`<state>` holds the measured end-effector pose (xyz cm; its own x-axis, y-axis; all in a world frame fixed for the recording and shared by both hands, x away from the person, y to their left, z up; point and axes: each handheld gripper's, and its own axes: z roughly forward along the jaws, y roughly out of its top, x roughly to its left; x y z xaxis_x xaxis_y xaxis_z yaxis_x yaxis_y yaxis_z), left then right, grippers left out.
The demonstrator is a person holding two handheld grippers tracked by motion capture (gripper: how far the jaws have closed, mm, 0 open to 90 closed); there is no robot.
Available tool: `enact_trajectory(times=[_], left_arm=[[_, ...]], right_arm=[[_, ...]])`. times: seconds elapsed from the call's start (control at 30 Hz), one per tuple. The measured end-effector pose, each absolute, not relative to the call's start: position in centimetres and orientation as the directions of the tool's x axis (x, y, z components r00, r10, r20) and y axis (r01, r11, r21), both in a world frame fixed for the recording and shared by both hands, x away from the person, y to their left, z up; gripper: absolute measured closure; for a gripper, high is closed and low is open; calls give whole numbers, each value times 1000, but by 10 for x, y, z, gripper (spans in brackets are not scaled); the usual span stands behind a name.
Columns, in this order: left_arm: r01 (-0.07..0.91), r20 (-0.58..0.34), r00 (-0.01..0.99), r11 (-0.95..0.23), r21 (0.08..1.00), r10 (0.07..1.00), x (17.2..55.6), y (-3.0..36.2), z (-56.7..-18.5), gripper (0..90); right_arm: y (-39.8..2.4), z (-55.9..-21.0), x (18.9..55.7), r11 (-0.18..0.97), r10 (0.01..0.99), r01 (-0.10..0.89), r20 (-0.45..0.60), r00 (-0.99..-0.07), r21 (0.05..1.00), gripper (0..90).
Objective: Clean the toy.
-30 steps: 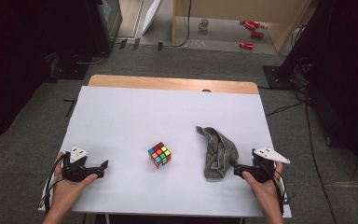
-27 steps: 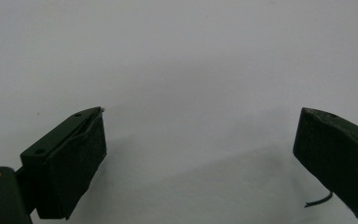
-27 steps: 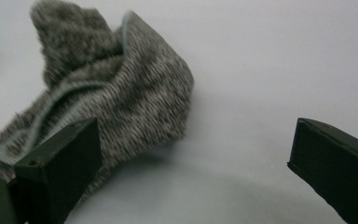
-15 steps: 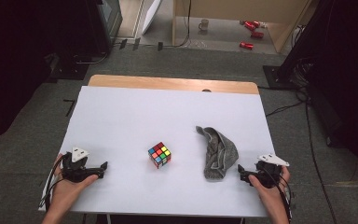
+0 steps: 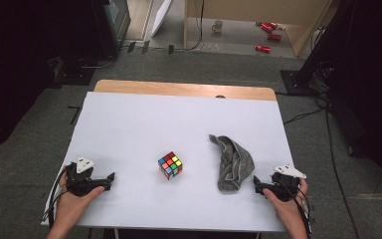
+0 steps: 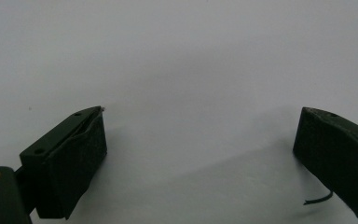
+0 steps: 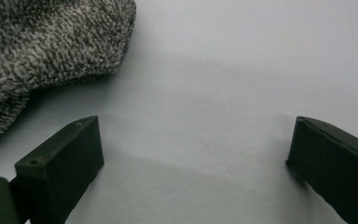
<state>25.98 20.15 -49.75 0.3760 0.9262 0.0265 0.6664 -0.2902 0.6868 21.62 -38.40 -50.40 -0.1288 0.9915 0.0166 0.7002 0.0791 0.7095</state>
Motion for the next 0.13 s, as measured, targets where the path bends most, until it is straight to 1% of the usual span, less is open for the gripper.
enact_trajectory(times=[0.13], left_arm=[[668,27,376,-291,685,926,260,201,-497,26]], right_arm=[[-384,-504,216,79,992,699,16,-128,710,23]])
